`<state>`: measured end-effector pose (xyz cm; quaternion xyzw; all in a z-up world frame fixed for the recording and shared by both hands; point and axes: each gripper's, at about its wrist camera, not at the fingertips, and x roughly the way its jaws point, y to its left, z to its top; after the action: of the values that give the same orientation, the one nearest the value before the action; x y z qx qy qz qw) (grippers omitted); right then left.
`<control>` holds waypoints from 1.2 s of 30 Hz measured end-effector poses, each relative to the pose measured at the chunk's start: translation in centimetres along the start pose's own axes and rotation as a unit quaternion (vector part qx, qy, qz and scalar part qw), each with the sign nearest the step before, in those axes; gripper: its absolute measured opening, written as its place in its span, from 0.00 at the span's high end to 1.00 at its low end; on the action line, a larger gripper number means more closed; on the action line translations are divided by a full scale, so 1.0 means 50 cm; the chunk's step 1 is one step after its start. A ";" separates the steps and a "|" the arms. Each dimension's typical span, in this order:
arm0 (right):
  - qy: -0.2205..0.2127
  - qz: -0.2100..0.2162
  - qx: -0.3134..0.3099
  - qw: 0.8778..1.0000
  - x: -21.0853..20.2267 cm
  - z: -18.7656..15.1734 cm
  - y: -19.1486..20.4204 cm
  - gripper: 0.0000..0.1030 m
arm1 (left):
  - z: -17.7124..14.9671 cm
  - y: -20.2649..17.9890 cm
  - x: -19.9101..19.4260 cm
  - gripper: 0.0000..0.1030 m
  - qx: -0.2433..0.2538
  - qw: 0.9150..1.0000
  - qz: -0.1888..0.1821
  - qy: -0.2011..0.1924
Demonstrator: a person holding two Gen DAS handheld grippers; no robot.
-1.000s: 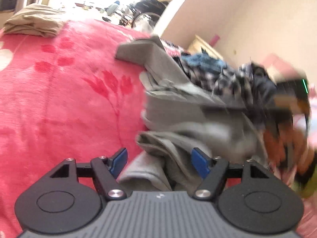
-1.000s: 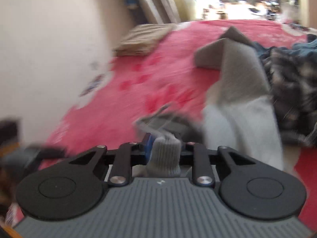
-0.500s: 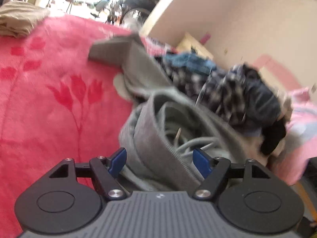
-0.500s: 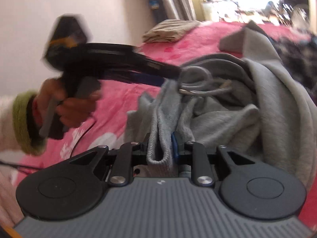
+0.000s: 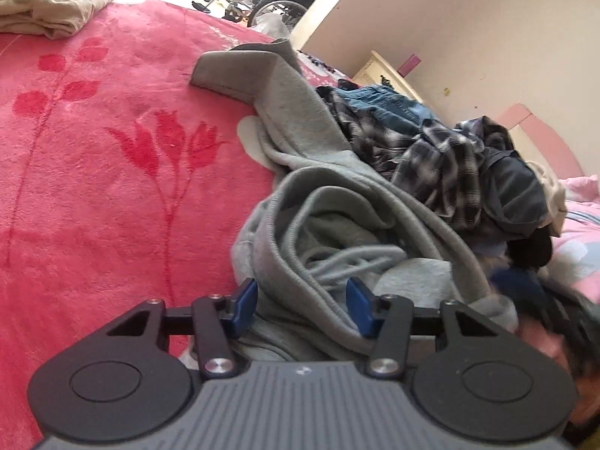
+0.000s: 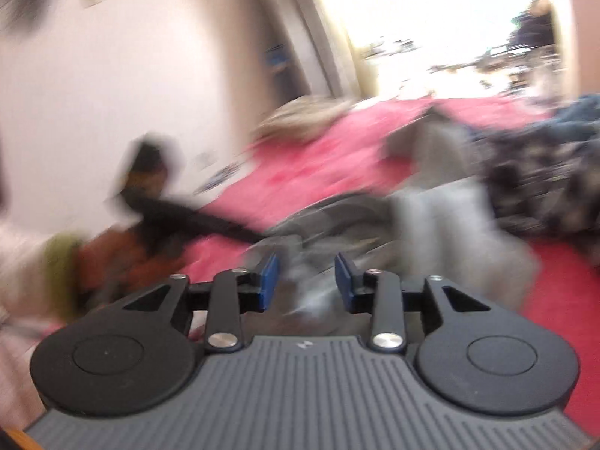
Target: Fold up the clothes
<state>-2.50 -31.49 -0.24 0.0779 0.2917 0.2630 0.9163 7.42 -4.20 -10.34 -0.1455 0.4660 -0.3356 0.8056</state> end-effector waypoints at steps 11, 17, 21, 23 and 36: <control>0.034 -0.019 -0.156 0.987 0.186 0.102 -0.038 0.57 | -0.034 -0.080 0.013 0.69 0.088 0.995 0.045 0.009; 0.112 -0.065 -0.272 0.953 0.236 0.050 -0.051 0.61 | -0.051 -0.079 -0.011 0.81 0.092 0.995 0.036 -0.005; 0.139 -0.199 -0.329 0.913 0.226 0.012 -0.123 0.59 | -0.064 -0.080 -0.016 0.83 0.098 0.995 0.027 -0.001; 0.152 -0.254 -0.285 0.912 0.212 -0.007 -0.200 0.59 | -0.067 -0.075 -0.015 0.83 0.100 0.995 0.025 0.002; 0.014 -0.104 -0.271 0.957 0.158 0.086 -0.092 0.51 | -0.070 -0.064 -0.010 0.81 0.104 0.994 0.016 -0.001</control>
<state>7.44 -31.18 -2.00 -0.2073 0.2286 0.2368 0.9212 3.00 -5.94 -10.10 -0.0538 0.4300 -0.3689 0.8223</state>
